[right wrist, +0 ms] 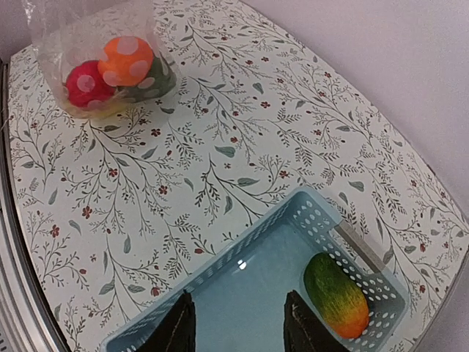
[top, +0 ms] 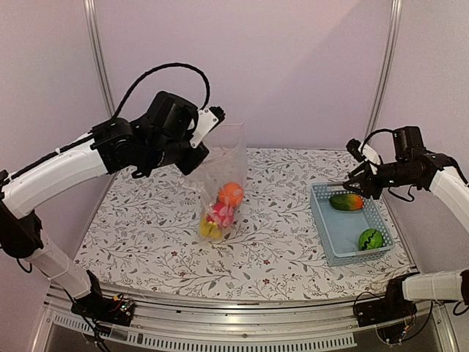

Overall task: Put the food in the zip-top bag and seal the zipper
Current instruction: Pick up the fake fruit from the bin.

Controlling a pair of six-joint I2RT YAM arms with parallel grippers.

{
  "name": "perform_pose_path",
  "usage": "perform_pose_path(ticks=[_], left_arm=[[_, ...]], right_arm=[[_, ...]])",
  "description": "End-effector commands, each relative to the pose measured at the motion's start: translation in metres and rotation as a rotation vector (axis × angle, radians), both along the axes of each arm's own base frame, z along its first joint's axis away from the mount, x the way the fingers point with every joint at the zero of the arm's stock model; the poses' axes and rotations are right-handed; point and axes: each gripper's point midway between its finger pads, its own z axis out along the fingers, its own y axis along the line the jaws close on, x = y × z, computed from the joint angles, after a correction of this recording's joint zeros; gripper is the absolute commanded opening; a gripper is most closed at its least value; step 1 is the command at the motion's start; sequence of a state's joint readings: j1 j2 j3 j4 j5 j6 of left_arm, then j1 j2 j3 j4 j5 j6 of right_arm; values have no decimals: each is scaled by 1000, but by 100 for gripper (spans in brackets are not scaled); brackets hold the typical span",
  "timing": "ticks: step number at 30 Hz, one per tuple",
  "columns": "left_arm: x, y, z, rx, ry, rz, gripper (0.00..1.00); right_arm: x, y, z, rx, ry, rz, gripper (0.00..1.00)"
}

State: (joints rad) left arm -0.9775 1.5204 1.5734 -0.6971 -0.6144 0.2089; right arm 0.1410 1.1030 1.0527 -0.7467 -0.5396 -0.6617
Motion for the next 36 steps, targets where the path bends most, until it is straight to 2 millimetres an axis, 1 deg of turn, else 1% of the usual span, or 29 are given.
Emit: perform_pose_path(ticks=[1, 3, 5, 6, 8, 10, 12, 15, 16, 17, 18, 22, 25, 28, 31, 36], left_arm=[[-13, -4, 34, -88, -51, -115, 0], [-15, -23, 22, -113, -10, -187, 0], [-15, -42, -2, -101, 53, -239, 0], [-14, -50, -15, -85, 81, -255, 0], [-10, -61, -40, -54, 127, -256, 0], [-7, -66, -54, -49, 153, -245, 0], [-4, -67, -57, -71, 154, -223, 0], [-3, -62, -51, -108, 122, -204, 0], [-3, -61, -50, -124, 107, -198, 0], [-3, -57, -53, -130, 102, -189, 0], [-2, -54, -53, -147, 88, -175, 0], [-3, -48, -53, -212, 61, -158, 0], [-8, -47, -50, -240, 59, -169, 0], [-12, -49, -48, -260, 67, -186, 0], [-14, -48, -51, -261, 75, -188, 0], [-23, -54, -59, -207, 56, -200, 0]], right_arm=[[21, -39, -12, 69, 29, -138, 41], [29, -53, -25, 71, 77, -191, 41], [34, -59, -45, 59, 156, -229, 42], [34, -60, -52, 53, 182, -239, 43], [32, -61, -62, 44, 219, -250, 44], [28, -64, -66, 31, 231, -261, 45], [25, -68, -66, 7, 223, -279, 47], [15, -72, -68, -21, 235, -300, 50], [11, -73, -70, -30, 244, -301, 52], [5, -74, -75, -37, 262, -302, 54], [-2, -75, -80, -52, 269, -297, 57], [-17, -89, -91, -151, 266, -332, 62], [-31, -95, -87, -206, 277, -322, 65], [-40, -104, -87, -279, 269, -326, 67], [-53, -110, -97, -328, 314, -324, 68], [-74, -119, -127, -389, 421, -343, 70]])
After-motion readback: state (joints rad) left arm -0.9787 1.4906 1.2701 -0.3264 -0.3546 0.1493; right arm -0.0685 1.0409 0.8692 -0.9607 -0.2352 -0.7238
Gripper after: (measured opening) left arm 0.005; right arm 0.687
